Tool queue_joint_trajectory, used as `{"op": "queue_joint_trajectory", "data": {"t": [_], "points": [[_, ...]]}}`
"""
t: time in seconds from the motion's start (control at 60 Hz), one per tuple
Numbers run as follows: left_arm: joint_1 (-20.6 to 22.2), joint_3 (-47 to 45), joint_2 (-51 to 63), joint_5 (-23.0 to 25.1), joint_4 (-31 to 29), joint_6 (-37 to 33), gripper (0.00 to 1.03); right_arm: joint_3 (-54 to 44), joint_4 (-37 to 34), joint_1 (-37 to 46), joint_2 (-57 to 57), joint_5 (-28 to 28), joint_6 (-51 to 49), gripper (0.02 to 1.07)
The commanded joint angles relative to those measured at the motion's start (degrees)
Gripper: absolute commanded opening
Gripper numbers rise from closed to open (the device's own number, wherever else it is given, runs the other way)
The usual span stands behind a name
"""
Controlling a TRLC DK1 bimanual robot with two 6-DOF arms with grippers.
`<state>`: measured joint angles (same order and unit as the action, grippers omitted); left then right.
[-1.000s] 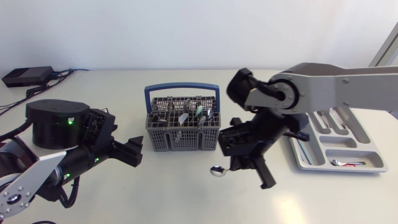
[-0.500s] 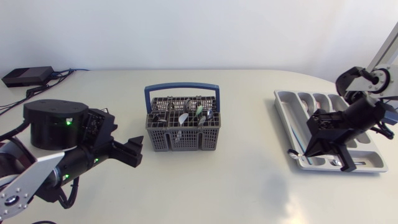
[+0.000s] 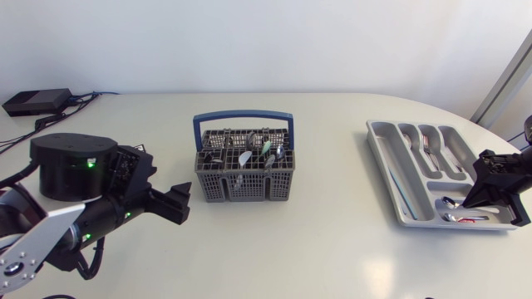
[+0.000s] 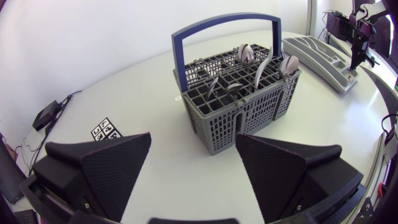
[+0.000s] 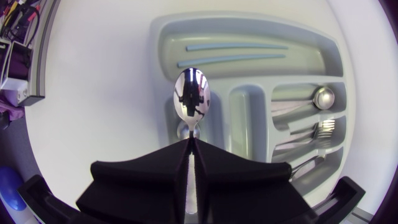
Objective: Transfer all utensils from the basket to the drawer tray.
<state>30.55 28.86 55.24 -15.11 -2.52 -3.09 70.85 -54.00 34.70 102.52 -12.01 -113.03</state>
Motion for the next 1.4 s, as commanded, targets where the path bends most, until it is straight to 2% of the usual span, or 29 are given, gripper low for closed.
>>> {"op": "queue_joint_trajectory", "data": {"t": [0.0,0.133,0.333,0.383,0.4,0.467,0.533,0.6,0.65,0.783,0.933,1.083,1.383], "points": [[0.22,-1.53,-0.84,-0.62,-0.38,-1.13,0.95,1.75,1.44,2.04,3.12,-0.21,-5.18,0.08],[0.22,-1.62,-1.1,-0.71,-0.46,-1.13,0.95,3.95,3.11,3.36,6.38,-0.21,-6.32,0.08],[0.13,-1.53,-1.37,-1.06,-0.55,-1.3,0.95,1.48,5.83,2.74,6.9,0.32,-6.94,0.08],[0.13,-1.53,-1.54,-1.06,-0.73,-1.39,0.95,0.87,6.19,2.66,6.46,0.32,-6.85,0.11],[0.13,-1.44,-1.54,-1.06,-0.82,-1.39,0.95,0.69,6.27,2.66,6.29,0.23,-6.85,0.14],[0.22,-1.35,-1.72,-1.06,-0.99,-1.57,0.95,0.34,6.19,2.57,5.41,-0.03,-6.5,0.4],[0.22,-1.26,-2.07,-1.06,-1.17,-1.74,0.95,-0.01,6.01,2.48,4.27,-0.29,-5.97,0.6],[0.3,-1.09,-2.16,-1.06,-1.17,-2.27,0.95,-0.62,6.01,2.13,2.77,-0.47,-4.92,0.75],[0.39,-0.65,-2.16,-1.06,-1.43,-2.88,0.95,-0.89,5.48,1.69,1.28,-0.73,-4.21,0.81],[0.92,1.81,-1.89,-1.06,-2.84,-4.2,0.95,-1.59,2.41,0.19,-3.47,-2.67,-0.96,0.88],[1.1,5.42,1.18,-1.06,-4.07,-4.82,0.95,-4.4,0.3,-3.5,-8.83,-4.43,3.87,0.89],[1.62,10.43,4.7,-1.15,-6.44,-5.78,0.95,-8.45,0.21,-9.91,-15.42,-6.1,12.31,0.89],[5.58,21.76,14.72,-1.41,-14.0,-6.4,0.95,-14.42,0.91,-26.0,-24.12,-6.27,32.53,0.89]]}}
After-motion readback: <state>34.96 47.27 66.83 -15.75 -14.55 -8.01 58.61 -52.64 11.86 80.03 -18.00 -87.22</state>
